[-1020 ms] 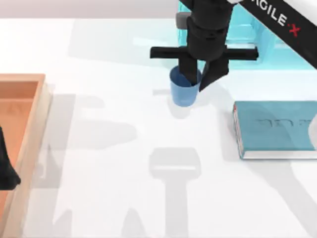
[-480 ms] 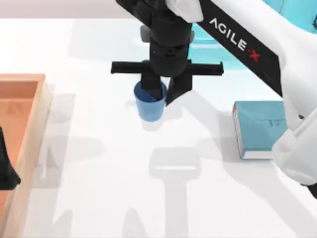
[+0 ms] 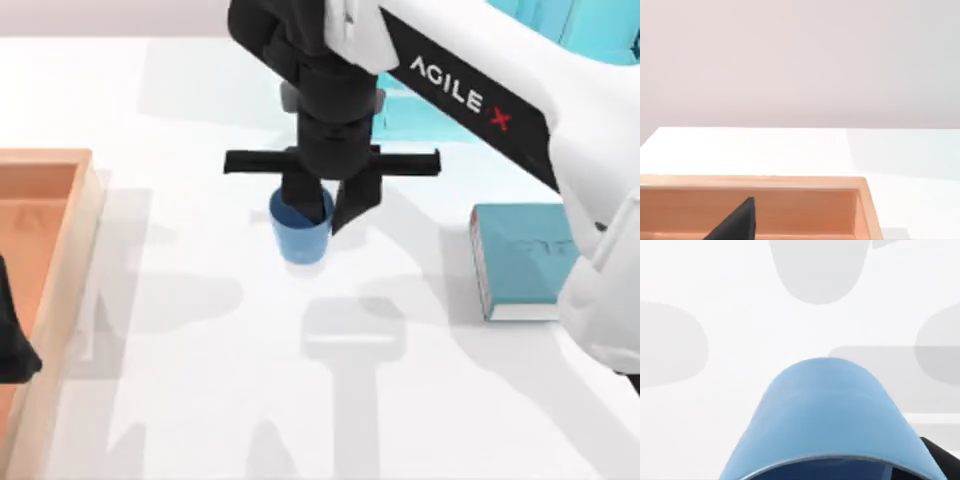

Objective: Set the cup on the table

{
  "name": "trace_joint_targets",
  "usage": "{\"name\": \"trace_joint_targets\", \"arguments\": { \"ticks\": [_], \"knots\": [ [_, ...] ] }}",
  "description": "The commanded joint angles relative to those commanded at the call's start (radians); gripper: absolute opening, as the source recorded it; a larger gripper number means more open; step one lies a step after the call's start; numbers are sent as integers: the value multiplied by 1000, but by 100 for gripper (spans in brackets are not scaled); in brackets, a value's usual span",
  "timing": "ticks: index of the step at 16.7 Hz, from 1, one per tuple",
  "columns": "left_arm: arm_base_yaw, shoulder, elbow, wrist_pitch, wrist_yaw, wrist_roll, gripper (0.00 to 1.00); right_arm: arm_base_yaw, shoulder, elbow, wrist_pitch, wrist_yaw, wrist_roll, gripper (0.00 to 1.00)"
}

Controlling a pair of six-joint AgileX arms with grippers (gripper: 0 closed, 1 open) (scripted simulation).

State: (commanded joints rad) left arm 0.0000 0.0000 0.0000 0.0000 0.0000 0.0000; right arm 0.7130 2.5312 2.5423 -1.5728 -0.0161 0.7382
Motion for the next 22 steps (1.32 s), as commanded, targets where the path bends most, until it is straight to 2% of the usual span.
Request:
{"name": "trace_joint_targets", "arguments": {
  "ticks": [6, 12, 22],
  "knots": [
    [0, 0, 0, 0, 0, 0, 100, 11, -42, -207, 175, 2, 10, 0],
    [0, 0, 0, 0, 0, 0, 100, 13, -50, -229, 199, 5, 11, 0],
    [0, 0, 0, 0, 0, 0, 100, 13, -50, -229, 199, 5, 11, 75]
  ]
}}
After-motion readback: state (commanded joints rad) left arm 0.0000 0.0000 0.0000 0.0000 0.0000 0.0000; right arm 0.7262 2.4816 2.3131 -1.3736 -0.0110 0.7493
